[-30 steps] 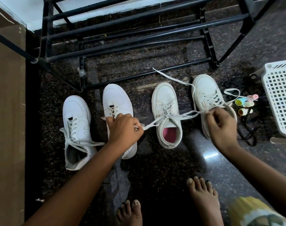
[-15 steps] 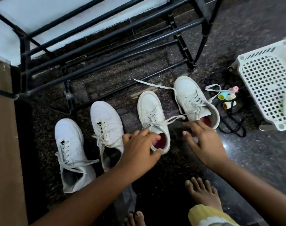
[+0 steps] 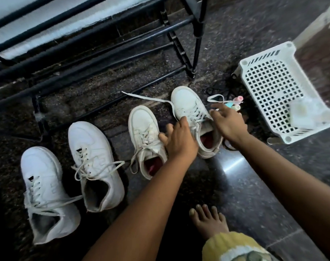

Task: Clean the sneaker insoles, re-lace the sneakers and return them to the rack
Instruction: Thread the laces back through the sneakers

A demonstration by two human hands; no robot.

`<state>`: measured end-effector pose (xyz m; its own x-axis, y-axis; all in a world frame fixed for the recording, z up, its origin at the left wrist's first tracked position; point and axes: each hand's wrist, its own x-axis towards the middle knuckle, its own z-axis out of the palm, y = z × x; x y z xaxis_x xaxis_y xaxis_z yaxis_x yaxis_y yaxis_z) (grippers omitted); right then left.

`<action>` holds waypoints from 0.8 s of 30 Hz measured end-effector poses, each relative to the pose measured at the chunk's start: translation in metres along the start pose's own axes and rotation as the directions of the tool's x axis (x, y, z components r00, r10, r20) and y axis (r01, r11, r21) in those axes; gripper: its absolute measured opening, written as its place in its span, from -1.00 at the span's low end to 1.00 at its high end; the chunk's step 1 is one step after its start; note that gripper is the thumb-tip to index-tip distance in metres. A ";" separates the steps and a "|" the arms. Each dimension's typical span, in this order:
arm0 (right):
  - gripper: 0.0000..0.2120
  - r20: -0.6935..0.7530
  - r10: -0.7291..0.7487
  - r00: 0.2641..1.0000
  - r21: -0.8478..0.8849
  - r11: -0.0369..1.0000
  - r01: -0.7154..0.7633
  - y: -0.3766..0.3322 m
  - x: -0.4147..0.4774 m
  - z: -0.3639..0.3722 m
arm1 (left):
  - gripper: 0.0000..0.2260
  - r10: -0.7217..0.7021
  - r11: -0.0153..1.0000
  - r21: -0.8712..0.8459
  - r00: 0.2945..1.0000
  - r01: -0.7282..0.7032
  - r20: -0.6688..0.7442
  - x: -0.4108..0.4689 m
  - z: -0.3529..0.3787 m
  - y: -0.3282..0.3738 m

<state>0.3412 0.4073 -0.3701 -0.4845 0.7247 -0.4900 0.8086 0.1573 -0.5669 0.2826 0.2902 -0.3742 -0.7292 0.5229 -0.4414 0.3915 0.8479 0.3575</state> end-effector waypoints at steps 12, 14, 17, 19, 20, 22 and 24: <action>-0.83 0.040 0.077 0.996 0.207 0.975 -0.084 0.010 0.010 0.012 | -0.81 0.014 0.972 -0.236 0.999 -0.002 0.049 -0.010 -0.032 0.004; -0.93 0.010 0.071 0.997 0.321 0.945 -0.070 0.008 0.010 0.015 | -0.83 0.053 0.952 -0.302 0.998 -0.037 0.044 -0.017 -0.049 0.006; -0.85 -0.055 0.026 0.998 0.367 0.930 -0.004 0.008 0.010 0.018 | -0.83 0.105 0.944 -0.316 0.994 -0.092 0.025 -0.024 -0.070 0.005; -0.82 -0.101 -0.049 0.994 0.337 0.938 0.080 0.008 0.009 0.018 | -0.82 0.128 0.947 -0.298 0.992 -0.117 0.017 -0.024 -0.083 0.002; -0.80 -0.106 -0.089 0.990 0.366 0.923 0.123 0.007 0.008 0.018 | -0.82 0.148 0.949 -0.283 0.989 -0.141 0.005 -0.023 -0.089 0.000; -0.73 -0.087 -0.173 0.981 0.487 0.852 0.193 0.003 0.005 0.016 | -0.83 0.210 0.945 -0.251 0.978 -0.208 -0.020 -0.021 -0.103 -0.004; -0.70 -0.041 -0.247 0.968 0.598 0.770 0.221 0.002 0.002 0.014 | -0.84 0.255 0.934 -0.251 0.967 -0.254 -0.031 -0.020 -0.114 -0.006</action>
<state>0.3372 0.3999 -0.3815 -0.6550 0.6901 -0.3077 0.3160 -0.1198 -0.9412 0.2307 0.2647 -0.2735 -0.6223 0.7186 -0.3104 0.4099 0.6370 0.6528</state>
